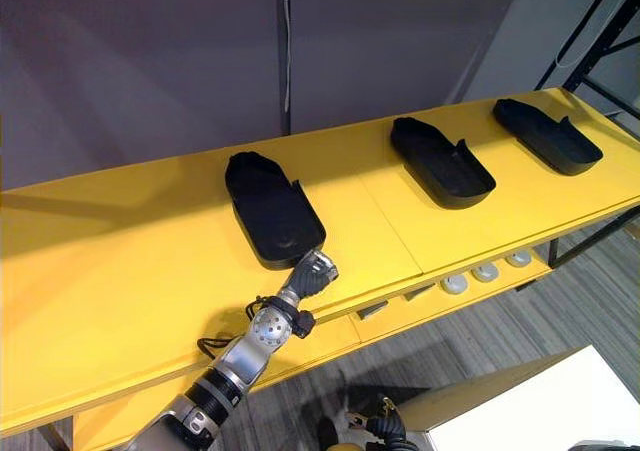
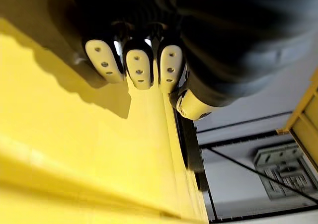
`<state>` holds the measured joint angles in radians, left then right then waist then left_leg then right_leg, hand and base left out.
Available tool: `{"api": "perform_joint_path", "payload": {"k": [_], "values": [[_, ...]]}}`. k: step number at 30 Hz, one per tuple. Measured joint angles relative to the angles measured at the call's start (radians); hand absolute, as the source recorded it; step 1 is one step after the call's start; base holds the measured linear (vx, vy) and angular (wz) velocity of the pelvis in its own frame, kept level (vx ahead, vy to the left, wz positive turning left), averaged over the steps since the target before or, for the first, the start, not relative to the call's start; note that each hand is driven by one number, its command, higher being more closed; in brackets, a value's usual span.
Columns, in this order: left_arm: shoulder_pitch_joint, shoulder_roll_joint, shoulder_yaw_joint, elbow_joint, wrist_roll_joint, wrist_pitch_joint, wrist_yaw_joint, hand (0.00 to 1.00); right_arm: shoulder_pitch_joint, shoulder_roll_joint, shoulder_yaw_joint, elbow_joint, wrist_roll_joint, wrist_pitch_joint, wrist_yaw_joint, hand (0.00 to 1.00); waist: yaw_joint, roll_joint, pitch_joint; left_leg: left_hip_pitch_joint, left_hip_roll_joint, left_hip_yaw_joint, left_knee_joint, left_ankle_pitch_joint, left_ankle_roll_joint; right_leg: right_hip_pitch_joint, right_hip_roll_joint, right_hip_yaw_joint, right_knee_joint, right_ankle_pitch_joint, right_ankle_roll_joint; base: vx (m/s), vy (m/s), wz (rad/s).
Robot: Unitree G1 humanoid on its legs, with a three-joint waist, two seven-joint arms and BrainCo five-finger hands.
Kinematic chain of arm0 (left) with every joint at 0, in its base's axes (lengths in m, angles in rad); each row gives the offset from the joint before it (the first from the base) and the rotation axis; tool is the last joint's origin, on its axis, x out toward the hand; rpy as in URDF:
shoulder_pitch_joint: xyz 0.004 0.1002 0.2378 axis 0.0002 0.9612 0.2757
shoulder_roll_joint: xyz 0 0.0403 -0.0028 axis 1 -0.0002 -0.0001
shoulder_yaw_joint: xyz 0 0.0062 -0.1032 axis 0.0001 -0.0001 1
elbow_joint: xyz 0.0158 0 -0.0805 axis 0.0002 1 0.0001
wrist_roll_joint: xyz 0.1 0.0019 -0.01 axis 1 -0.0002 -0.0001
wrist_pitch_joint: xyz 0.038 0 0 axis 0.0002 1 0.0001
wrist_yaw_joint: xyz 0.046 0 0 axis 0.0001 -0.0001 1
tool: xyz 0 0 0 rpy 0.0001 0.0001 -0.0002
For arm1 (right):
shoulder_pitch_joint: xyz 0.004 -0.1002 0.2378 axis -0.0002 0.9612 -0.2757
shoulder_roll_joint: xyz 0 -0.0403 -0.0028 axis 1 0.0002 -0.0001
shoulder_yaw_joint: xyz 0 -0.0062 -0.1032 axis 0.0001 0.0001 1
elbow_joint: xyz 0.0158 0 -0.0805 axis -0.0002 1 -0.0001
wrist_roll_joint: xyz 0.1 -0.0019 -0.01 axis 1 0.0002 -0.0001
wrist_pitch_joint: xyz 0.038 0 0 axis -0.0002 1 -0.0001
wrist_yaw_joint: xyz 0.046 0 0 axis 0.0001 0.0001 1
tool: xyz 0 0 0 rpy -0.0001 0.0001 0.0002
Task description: Walk over and take plastic housings, then place them on the shelf
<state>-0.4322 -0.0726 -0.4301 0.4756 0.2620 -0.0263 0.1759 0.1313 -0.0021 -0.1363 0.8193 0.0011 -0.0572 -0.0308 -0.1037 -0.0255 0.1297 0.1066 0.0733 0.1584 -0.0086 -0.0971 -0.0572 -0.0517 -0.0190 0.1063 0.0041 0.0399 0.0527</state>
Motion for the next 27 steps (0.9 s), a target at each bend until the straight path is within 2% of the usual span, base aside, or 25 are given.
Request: {"api": "perform_joint_path", "payload": {"k": [11,20,24,27], "values": [[-0.028,-0.004,0.089,0.017,0.011,0.0,0.043,1.0,-0.02,0.0,0.001,0.019,0.0,-0.004,-0.007,0.0,-0.013,-0.005,0.018,0.0,0.0,0.006,0.0,0.0,0.0,0.012,0.0,0.015,-0.036,0.023,0.001,0.0,0.0,-0.03],[-0.021,0.001,0.091,-0.008,0.014,0.002,0.061,1.0,-0.02,0.0,0.002,0.021,0.0,-0.005,-0.007,0.0,-0.017,-0.005,0.018,0.001,-0.001,0.003,-0.002,-0.001,0.0,0.018,-0.001,0.011,-0.045,0.023,0.001,0.0,-0.001,0.0],[0.077,0.02,0.087,-0.212,-0.029,0.002,0.056,1.0,-0.017,-0.001,0.002,0.021,0.001,-0.005,-0.007,0.0,-0.011,-0.005,0.019,-0.004,-0.001,-0.016,0.002,-0.001,0.0,0.023,-0.004,-0.006,-0.046,0.021,0.001,0.01,-0.01,0.12],[0.136,0.052,0.091,-0.434,-0.066,-0.019,0.052,1.0,-0.012,-0.005,0.002,0.026,0.001,-0.005,-0.007,0.0,0.015,-0.005,0.019,-0.006,-0.002,-0.027,0.013,0.0,0.0,0.024,-0.006,-0.011,-0.027,0.009,0.003,0.0,-0.011,0.12]]}}
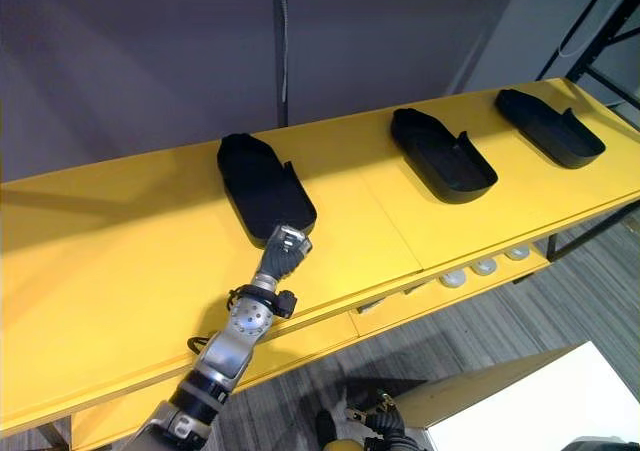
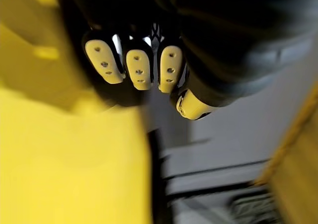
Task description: Walk over and take plastic housings, then place them on the shelf
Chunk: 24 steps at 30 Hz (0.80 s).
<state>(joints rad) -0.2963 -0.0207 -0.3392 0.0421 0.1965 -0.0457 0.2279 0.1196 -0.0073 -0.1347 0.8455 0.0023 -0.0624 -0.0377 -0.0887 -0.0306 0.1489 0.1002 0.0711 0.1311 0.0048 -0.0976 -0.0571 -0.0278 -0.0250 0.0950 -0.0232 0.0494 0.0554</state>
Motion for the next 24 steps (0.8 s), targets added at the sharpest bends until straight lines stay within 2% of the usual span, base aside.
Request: {"api": "perform_joint_path", "payload": {"k": [3,5,7,10,12,15,18,20,24], "values": [[0.043,0.024,0.039,-0.195,-0.048,-0.039,-0.017,1.0,0.004,-0.007,0.01,0.002,0.0,0.0,0.002,0.0,0.019,0.0,0.0,0.007,-0.001,-0.026,0.006,0.0,0.0,0.0,-0.004,-0.026,0.049,-0.034,0.0,-0.02,-0.02,0.28],[0.091,0.04,0.101,-0.358,-0.096,-0.094,-0.015,1.0,0.01,-0.021,0.038,0.003,0.0,0.0,0.005,0.0,0.042,-0.001,-0.001,0.006,-0.005,-0.049,0.014,-0.001,0.001,0.0,-0.011,-0.045,0.086,-0.057,0.001,-0.03,-0.011,0.32],[0.125,0.039,0.16,-0.437,-0.123,-0.121,-0.008,1.0,0.012,-0.022,0.038,0.003,0.0,0.0,0.008,0.0,0.053,-0.001,-0.001,0.001,-0.009,-0.07,0.02,-0.001,0.001,0.0,-0.018,-0.067,0.106,-0.072,0.001,-0.03,-0.013,0.41],[0.233,0.038,0.301,-0.549,-0.171,-0.156,0.044,1.0,0.021,-0.023,0.038,0.001,0.001,0.0,0.008,0.0,0.073,-0.003,-0.006,-0.009,-0.02,-0.125,0.038,-0.001,0.001,0.002,-0.036,-0.118,0.151,-0.104,0.004,-0.02,-0.022,0.54],[0.341,0.031,0.417,-0.596,-0.197,-0.17,0.098,1.0,0.034,-0.023,0.038,0.0,0.001,0.0,0.008,0.0,0.096,-0.004,-0.013,-0.01,-0.029,-0.166,0.049,-0.001,0.001,0.016,-0.053,-0.161,0.177,-0.129,0.007,-0.01,-0.016,0.56],[0.476,0.013,0.56,-0.615,-0.215,-0.175,0.157,1.0,0.047,-0.02,0.051,0.003,0.0,0.0,0.005,0.0,0.115,-0.012,-0.035,-0.014,-0.04,-0.215,0.061,-0.002,0.002,0.035,-0.071,-0.209,0.192,-0.148,0.011,-0.01,-0.012,0.53],[0.596,-0.014,0.676,-0.598,-0.225,-0.169,0.186,1.0,0.061,-0.02,0.078,-0.002,-0.004,0.0,-0.001,0.0,0.134,-0.021,-0.05,-0.029,-0.043,-0.224,0.081,-0.009,0.002,0.033,-0.075,-0.22,0.199,-0.152,0.011,-0.02,0.003,0.18],[0.642,-0.023,0.718,-0.538,-0.226,-0.153,0.184,1.0,0.073,-0.017,0.086,-0.016,-0.006,0.0,-0.001,0.0,0.135,-0.025,-0.056,-0.031,-0.046,-0.23,0.09,-0.013,0.003,0.034,-0.079,-0.225,0.21,-0.157,0.009,-0.03,0.002,0.07],[0.7,-0.058,0.769,-0.283,-0.272,-0.079,0.143,1.0,0.09,-0.023,0.123,-0.037,-0.028,0.003,0.001,0.0,0.134,-0.018,-0.084,-0.042,-0.047,-0.225,0.106,-0.033,0.005,0.03,-0.083,-0.235,0.222,-0.162,0.01,-0.04,0.003,0.02]]}}
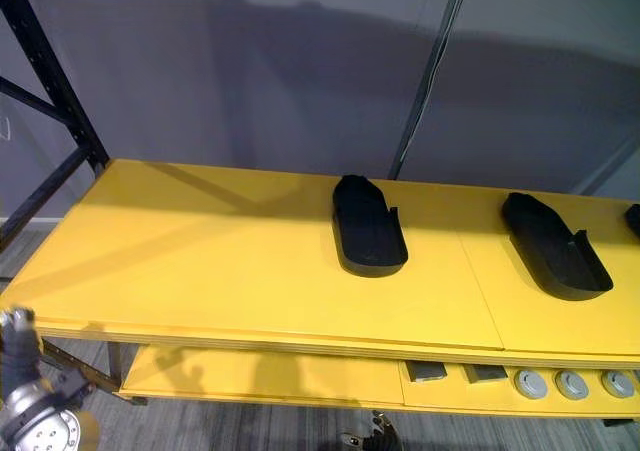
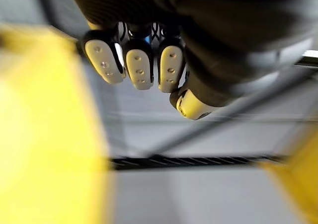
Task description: Walk over and take plastic housings, then place them on the shelf
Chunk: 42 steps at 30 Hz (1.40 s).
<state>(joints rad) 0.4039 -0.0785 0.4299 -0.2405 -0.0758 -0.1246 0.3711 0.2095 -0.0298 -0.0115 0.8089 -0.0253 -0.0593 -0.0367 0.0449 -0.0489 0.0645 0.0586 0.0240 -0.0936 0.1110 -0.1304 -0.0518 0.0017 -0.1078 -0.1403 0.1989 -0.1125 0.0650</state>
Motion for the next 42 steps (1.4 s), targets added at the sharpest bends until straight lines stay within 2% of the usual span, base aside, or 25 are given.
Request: {"api": "perform_joint_path", "payload": {"k": [1,4,10,11,15,20,28,35,37,40,42], "values": [[0.007,-0.004,0.014,0.116,0.005,0.038,-0.025,1.0,0.004,-0.003,0.017,-0.011,-0.003,0.001,0.001,0.0,0.0,-0.001,-0.012,0.001,0.001,0.008,0.0,-0.003,0.004,-0.002,0.0,0.004,0.002,-0.001,0.0,-0.02,-0.001,-0.07],[0.006,-0.004,0.006,0.319,0.038,0.089,-0.06,1.0,0.018,-0.003,0.033,-0.037,-0.006,0.003,0.002,0.0,-0.004,-0.001,-0.016,0.002,0.003,0.021,0.0,-0.003,0.007,-0.006,0.0,0.015,0.004,-0.001,0.0,-0.01,0.003,-0.1],[-0.023,0.007,-0.098,0.581,0.083,0.116,-0.133,1.0,0.029,-0.001,0.033,-0.055,-0.005,0.004,0.0,0.0,-0.007,0.003,-0.019,0.007,0.004,0.04,-0.001,0.001,0.01,-0.005,-0.001,0.024,0.0,0.0,0.0,0.01,0.003,-0.05],[-0.036,0.01,-0.128,0.621,0.1,0.115,-0.145,0.0,0.031,0.0,0.03,-0.059,-0.002,0.004,-0.001,0.0,-0.009,0.004,-0.019,0.007,0.005,0.042,-0.002,0.0,0.008,-0.005,-0.001,0.025,-0.001,0.0,0.0,0.0,-0.001,-0.03],[-0.074,0.019,-0.181,0.721,0.12,0.11,-0.181,0.0,0.033,0.004,0.005,-0.075,0.003,0.004,-0.002,0.0,-0.022,0.019,-0.021,0.013,0.015,0.085,-0.003,-0.006,-0.002,-0.012,0.007,0.052,0.001,0.0,0.0,-0.01,-0.002,-0.17],[-0.125,0.027,-0.21,0.811,0.146,0.106,-0.19,0.0,0.033,0.007,-0.033,-0.076,0.01,0.004,-0.004,0.0,-0.031,0.033,-0.019,0.016,0.027,0.122,-0.006,-0.015,-0.016,-0.031,0.023,0.085,0.003,0.0,-0.001,0.01,-0.007,-0.23],[-0.147,0.03,-0.253,0.855,0.199,0.106,-0.204,0.0,0.022,0.007,-0.068,-0.073,0.012,0.004,-0.024,0.0,-0.032,0.051,-0.01,0.034,0.046,0.179,-0.023,-0.019,-0.024,-0.048,0.047,0.132,0.001,0.0,-0.002,0.04,-0.016,-0.2],[-0.154,0.033,-0.288,0.859,0.2,0.105,-0.206,0.0,0.02,0.018,-0.101,-0.074,0.012,0.004,-0.033,0.0,-0.03,0.054,-0.008,0.035,0.049,0.198,-0.018,-0.026,-0.033,-0.055,0.053,0.15,0.004,0.0,-0.002,0.0,-0.007,-0.08],[-0.154,0.033,-0.298,0.859,0.2,0.105,-0.208,0.0,0.021,0.02,-0.107,-0.074,0.012,0.004,-0.039,0.0,-0.03,0.055,-0.005,0.034,0.05,0.202,-0.007,-0.032,-0.041,-0.055,0.054,0.154,0.008,0.0,-0.003,-0.02,-0.001,-0.08],[-0.156,0.033,-0.299,0.858,0.2,0.105,-0.208,0.0,0.02,0.02,-0.107,-0.083,0.011,0.004,-0.044,0.0,-0.03,0.056,0.003,0.032,0.06,0.213,0.024,-0.054,-0.031,-0.056,0.065,0.164,0.024,-0.006,-0.008,-0.03,-0.013,-0.14],[-0.152,0.035,-0.295,0.849,0.199,0.105,-0.205,0.0,0.013,0.027,-0.107,-0.096,0.011,0.004,-0.045,0.0,-0.028,0.056,0.015,0.011,0.078,0.236,0.087,-0.095,-0.028,-0.079,0.086,0.194,0.062,-0.021,-0.015,-0.05,-0.029,-0.35]]}}
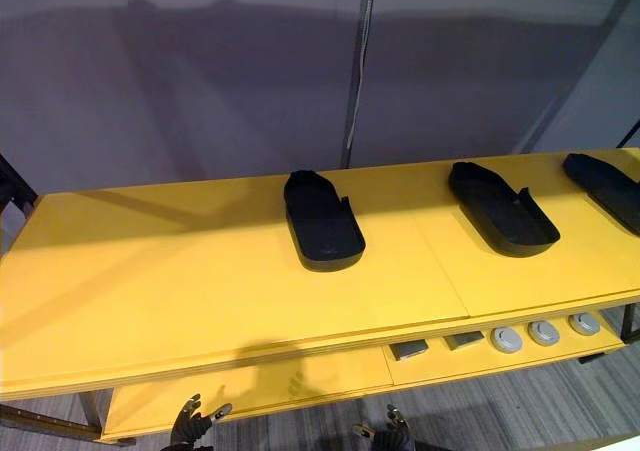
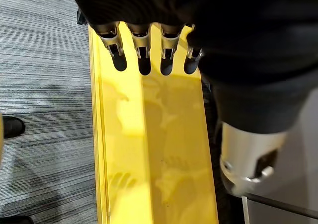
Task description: Walk over and take plastic housings, then place them on the shelf
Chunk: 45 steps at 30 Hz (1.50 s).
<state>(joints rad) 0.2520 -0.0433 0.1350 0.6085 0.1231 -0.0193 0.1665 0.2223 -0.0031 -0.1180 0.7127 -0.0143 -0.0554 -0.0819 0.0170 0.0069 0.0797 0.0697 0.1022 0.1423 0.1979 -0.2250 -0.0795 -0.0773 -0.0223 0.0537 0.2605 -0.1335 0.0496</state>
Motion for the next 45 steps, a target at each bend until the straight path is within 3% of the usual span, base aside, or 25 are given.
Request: {"api": "perform_joint_path", "payload": {"k": [8,11,12,13,14,15,18,20,22,24,27,28,29,30,31,32,35,36,37,38,39,40,41,42,45], "values": [[-0.024,-0.011,-0.002,-0.047,-0.002,-0.01,0.007,0.0,-0.037,0.001,0.004,-0.057,-0.017,0.002,-0.001,0.0,-0.003,-0.005,0.035,-0.069,0.013,0.051,0.176,-0.087,0.042,-0.092,0.042,0.117,0.066,0.001,0.01,-0.04,0.036,-0.49],[-0.038,-0.01,-0.001,-0.05,-0.002,-0.016,0.024,0.0,-0.095,0.001,0.01,-0.08,-0.032,0.002,-0.003,0.0,-0.002,-0.011,0.049,-0.104,0.01,0.138,0.195,-0.105,0.058,-0.161,0.067,0.225,0.04,0.085,0.036,-0.14,0.125,-1.31],[-0.065,-0.005,-0.001,-0.05,-0.002,-0.016,0.027,0.0,-0.113,0.002,0.012,-0.093,-0.037,0.005,-0.008,0.0,-0.002,-0.019,0.064,-0.123,0.014,0.177,0.198,-0.103,0.064,-0.189,0.068,0.227,0.01,0.146,0.039,-0.23,0.112,-1.06],[-0.094,-0.002,-0.002,-0.047,-0.001,-0.017,0.027,0.0,-0.125,0.004,0.012,-0.106,-0.049,0.006,-0.015,0.0,-0.004,-0.021,0.074,-0.14,0.022,0.214,0.182,-0.087,0.09,-0.196,0.049,0.154,-0.03,0.176,0.027,-0.25,0.094,-0.89],[-0.109,-0.001,-0.004,-0.047,-0.001,-0.017,0.028,0.0,-0.125,0.003,0.012,-0.106,-0.054,0.006,-0.016,0.0,-0.003,-0.024,0.08,-0.141,0.017,0.226,0.174,-0.081,0.1,-0.206,0.034,0.09,0.014,0.152,0.025,-0.2,0.111,-0.62],[-0.134,0.0,-0.015,-0.046,0.0,-0.017,0.028,0.0,-0.123,-0.001,0.011,-0.105,-0.059,0.011,-0.019,0.0,-0.002,-0.026,0.086,-0.133,0.011,0.252,0.156,-0.068,0.112,-0.213,0.005,-0.005,0.13,0.077,0.015,-0.11,0.101,-0.4],[-0.16,0.005,-0.029,-0.027,0.022,-0.016,0.024,0.0,-0.111,-0.003,0.013,-0.067,-0.075,0.011,-0.022,0.0,-0.009,-0.031,0.082,-0.122,-0.008,0.283,0.114,-0.036,0.119,-0.144,-0.027,-0.071,0.292,-0.079,0.028,-0.06,0.05,-0.29],[-0.163,0.023,-0.027,-0.01,0.032,-0.015,0.024,0.0,-0.135,-0.012,0.026,0.01,-0.075,0.011,-0.022,0.0,-0.01,-0.047,0.069,-0.137,-0.015,0.322,0.11,-0.025,0.116,-0.103,-0.062,-0.136,0.282,-0.117,0.035,-0.02,-0.031,-0.65],[-0.175,0.037,-0.003,0.012,0.039,-0.005,0.025,0.0,-0.19,-0.052,0.07,0.063,-0.077,0.013,-0.022,0.0,-0.001,-0.055,0.061,-0.181,-0.036,0.329,0.107,0.007,0.122,-0.129,-0.066,-0.191,0.156,-0.096,0.0,-0.05,-0.084,-1.35],[-0.184,0.04,-0.008,0.041,0.039,-0.002,0.024,0.0,-0.249,-0.102,0.089,0.108,-0.097,0.013,-0.028,0.0,-0.013,-0.027,0.049,-0.181,-0.014,0.334,0.044,0.057,0.118,-0.093,-0.016,-0.175,-0.032,0.024,-0.034,-0.09,-0.112,-1.22],[-0.186,0.041,-0.015,0.049,0.039,-0.005,0.024,0.0,-0.25,-0.102,0.09,0.123,-0.119,0.013,-0.035,0.0,-0.012,-0.039,0.028,-0.134,-0.001,0.398,-0.006,0.104,0.098,-0.057,0.016,-0.155,-0.185,0.137,-0.045,-0.12,-0.06,-1.05],[-0.185,0.041,-0.014,0.052,0.039,-0.005,0.024,0.0,-0.26,-0.1,0.091,0.123,-0.121,0.013,-0.035,0.0,-0.01,-0.038,0.022,-0.134,0.01,0.422,-0.009,0.109,0.097,-0.056,0.011,-0.181,-0.213,0.144,-0.059,-0.11,-0.067,-1.21],[-0.186,0.04,-0.013,0.056,0.039,-0.006,0.024,0.0,-0.273,-0.099,0.091,0.123,-0.132,0.013,-0.035,0.0,-0.001,-0.035,0.024,-0.126,0.016,0.464,-0.014,0.109,0.097,-0.067,-0.021,-0.34,-0.165,0.101,-0.098,-0.05,-0.028,-1.4],[-0.175,0.048,-0.019,0.061,0.038,-0.004,0.024,0.0,-0.284,-0.097,0.099,0.126,-0.14,0.013,-0.035,0.0,0.002,-0.031,0.028,-0.093,0.018,0.529,-0.019,0.108,0.096,-0.1,-0.133,-0.602,-0.031,0.055,-0.083,-0.04,-0.028,-1.44],[-0.167,0.055,-0.019,0.063,0.038,-0.003,0.024,0.0,-0.284,-0.095,0.111,0.127,-0.144,0.013,-0.035,0.0,0.004,-0.035,0.028,-0.074,0.018,0.55,-0.018,0.106,0.095,-0.101,-0.163,-0.656,0.002,0.055,-0.074,-0.01,-0.033,-1.45],[-0.151,0.061,-0.019,0.072,0.038,-0.001,0.024,0.0,-0.28,-0.096,0.128,0.129,-0.153,0.013,-0.035,0.0,0.0,-0.031,0.028,-0.045,0.018,0.573,-0.017,0.105,0.093,-0.094,-0.158,-0.702,0.017,0.056,-0.083,0.0,-0.067,-1.05],[-0.15,0.065,-0.024,0.099,0.038,0.0,0.024,0.0,-0.253,-0.095,0.133,0.129,-0.16,0.013,-0.035,0.0,0.0,-0.023,0.043,-0.02,0.082,0.576,0.074,0.095,0.077,-0.043,-0.086,-0.621,-0.061,0.076,-0.109,-0.04,-0.133,-0.9],[-0.151,0.072,-0.024,0.105,0.038,0.0,0.024,0.0,-0.227,-0.089,0.144,0.124,-0.16,0.013,-0.035,0.0,0.0,-0.043,0.051,-0.054,0.138,0.562,0.204,0.06,0.056,-0.021,-0.049,-0.577,-0.113,0.083,-0.105,-0.12,-0.246,-1.22],[-0.147,0.072,-0.024,0.112,0.038,0.0,0.024,0.0,-0.225,-0.082,0.148,0.122,-0.159,0.012,-0.036,0.0,0.0,-0.036,0.056,-0.088,0.175,0.529,0.285,0.032,0.015,-0.006,-0.012,-0.535,-0.16,0.083,-0.111,-0.13,-0.252,-1.18],[-0.146,0.073,-0.024,0.117,0.038,0.0,0.023,0.0,-0.224,-0.085,0.153,0.123,-0.158,0.012,-0.038,0.0,-0.001,-0.04,0.065,-0.102,0.183,0.519,0.306,0.025,0.006,0.003,0.006,-0.516,-0.189,0.081,-0.109,-0.1,-0.244,-1.3],[-0.142,0.058,-0.024,0.123,0.038,-0.001,0.024,0.0,-0.22,-0.098,0.152,0.122,-0.157,0.012,-0.04,0.0,0.005,-0.014,0.077,-0.134,0.198,0.452,0.298,0.013,0.042,0.009,0.041,-0.499,-0.173,0.071,-0.122,-0.02,-0.113,-1.04],[-0.139,0.056,-0.027,0.119,0.037,-0.004,0.025,0.0,-0.221,-0.1,0.153,0.118,-0.156,0.011,-0.043,0.0,0.006,-0.014,0.092,-0.149,0.187,0.392,0.312,-0.009,0.034,-0.007,0.016,-0.498,-0.073,0.044,-0.153,0.05,-0.076,-1.24],[-0.147,0.052,-0.045,0.133,0.037,-0.001,0.024,0.0,-0.221,-0.111,0.15,0.127,-0.156,0.014,-0.044,0.0,0.005,0.004,0.122,-0.162,0.164,0.247,0.317,-0.023,0.003,0.002,0.034,-0.466,-0.039,0.018,-0.133,0.02,-0.016,-1.08],[-0.137,0.051,-0.054,0.132,0.037,-0.001,0.023,0.0,-0.209,-0.106,0.148,0.126,-0.156,0.013,-0.045,0.0,0.002,-0.002,0.123,-0.182,0.109,0.1,0.283,-0.03,-0.009,0.006,0.042,-0.441,-0.04,0.021,-0.133,0.01,-0.026,-0.96],[-0.14,0.052,-0.054,0.126,0.016,-0.007,0.027,0.0,-0.2,-0.102,0.132,0.126,-0.156,0.012,-0.046,0.0,0.008,-0.009,0.124,-0.198,-0.008,-0.134,0.155,-0.031,-0.014,-0.005,0.044,-0.364,-0.053,0.031,-0.119,0.0,-0.031,-0.83]]}}
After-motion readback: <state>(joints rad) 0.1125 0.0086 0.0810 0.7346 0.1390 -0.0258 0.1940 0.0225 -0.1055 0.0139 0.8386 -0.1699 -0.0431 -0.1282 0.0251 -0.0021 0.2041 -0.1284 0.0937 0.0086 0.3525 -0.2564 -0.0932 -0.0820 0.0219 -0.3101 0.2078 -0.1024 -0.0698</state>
